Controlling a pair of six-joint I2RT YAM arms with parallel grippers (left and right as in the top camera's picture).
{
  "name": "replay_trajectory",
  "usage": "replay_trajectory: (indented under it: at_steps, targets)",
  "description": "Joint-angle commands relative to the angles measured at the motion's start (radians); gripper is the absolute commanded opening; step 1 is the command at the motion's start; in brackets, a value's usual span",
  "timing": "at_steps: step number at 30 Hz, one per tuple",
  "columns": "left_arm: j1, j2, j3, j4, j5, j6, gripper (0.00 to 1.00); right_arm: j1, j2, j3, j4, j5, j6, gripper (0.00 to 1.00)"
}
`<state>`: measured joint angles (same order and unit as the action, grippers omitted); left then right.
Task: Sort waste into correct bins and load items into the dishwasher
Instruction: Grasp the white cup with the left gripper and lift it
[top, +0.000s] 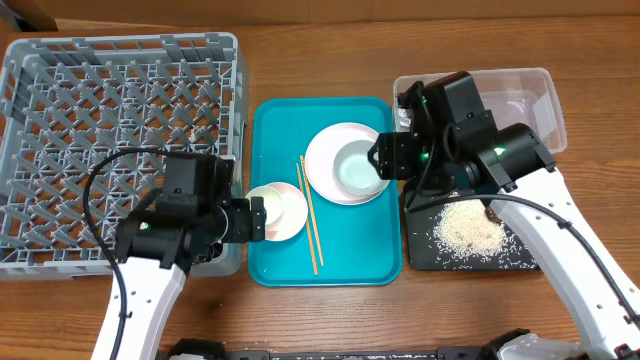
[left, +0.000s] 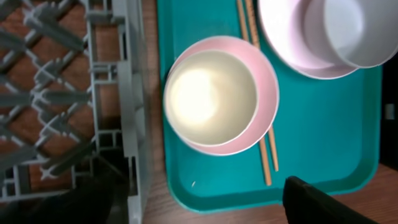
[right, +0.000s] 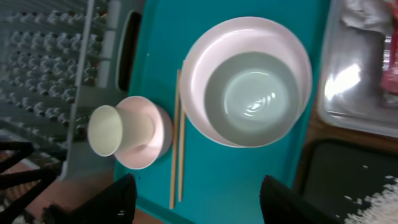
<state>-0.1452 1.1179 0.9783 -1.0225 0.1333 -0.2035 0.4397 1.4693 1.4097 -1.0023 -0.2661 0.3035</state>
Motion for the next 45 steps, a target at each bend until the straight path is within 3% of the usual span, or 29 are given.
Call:
replay_trajectory:
  at_steps: [1, 6, 11, 20, 23, 24, 25, 27, 34, 37, 39, 40, 45]
  targets:
    - [0.037, -0.011, 0.024, -0.034, -0.067, -0.053, 0.89, 0.071, 0.015, 0.009, 0.040, -0.069, 0.004, 0.64]
    - [0.142, -0.049, 0.028, -0.093, -0.089, -0.060, 0.97, 0.199, 0.069, 0.009, 0.146, -0.064, 0.009, 0.63]
    - [0.271, -0.053, 0.028, -0.146, -0.087, -0.060, 1.00, 0.315, 0.185, 0.009, 0.236, 0.016, 0.074, 0.63]
    - [0.302, -0.053, 0.028, -0.150, -0.069, -0.060, 1.00, 0.405, 0.408, 0.009, 0.351, 0.027, 0.163, 0.55]
    - [0.302, -0.053, 0.028, -0.150, -0.062, -0.060, 1.00, 0.414, 0.462, 0.009, 0.359, 0.041, 0.196, 0.45]
    - [0.302, -0.053, 0.028, -0.150, -0.062, -0.060, 1.00, 0.414, 0.470, 0.009, 0.359, 0.040, 0.196, 0.37]
    - [0.302, -0.053, 0.028, -0.151, -0.062, -0.060, 1.00, 0.414, 0.480, 0.009, 0.358, 0.041, 0.196, 0.22]
    - [0.302, -0.053, 0.028, -0.151, -0.062, -0.059, 1.00, 0.409, 0.476, 0.013, 0.359, 0.041, 0.196, 0.08]
    - [0.302, -0.053, 0.028, -0.141, -0.009, -0.044, 1.00, 0.348, 0.388, 0.087, 0.256, 0.114, 0.195, 0.04]
    - [0.302, -0.053, 0.028, -0.119, 0.063, -0.003, 1.00, 0.303, 0.329, 0.134, 0.193, 0.136, 0.192, 0.04]
    - [0.302, -0.053, 0.028, -0.082, 0.214, 0.075, 1.00, 0.243, 0.250, 0.157, 0.149, 0.134, 0.191, 0.04]
    - [0.302, -0.053, 0.028, -0.049, 0.364, 0.146, 1.00, 0.197, 0.194, 0.157, 0.120, 0.113, 0.192, 0.04]
    - [0.302, -0.050, 0.028, 0.049, 0.717, 0.267, 1.00, 0.063, 0.116, 0.157, 0.062, -0.123, 0.192, 0.04]
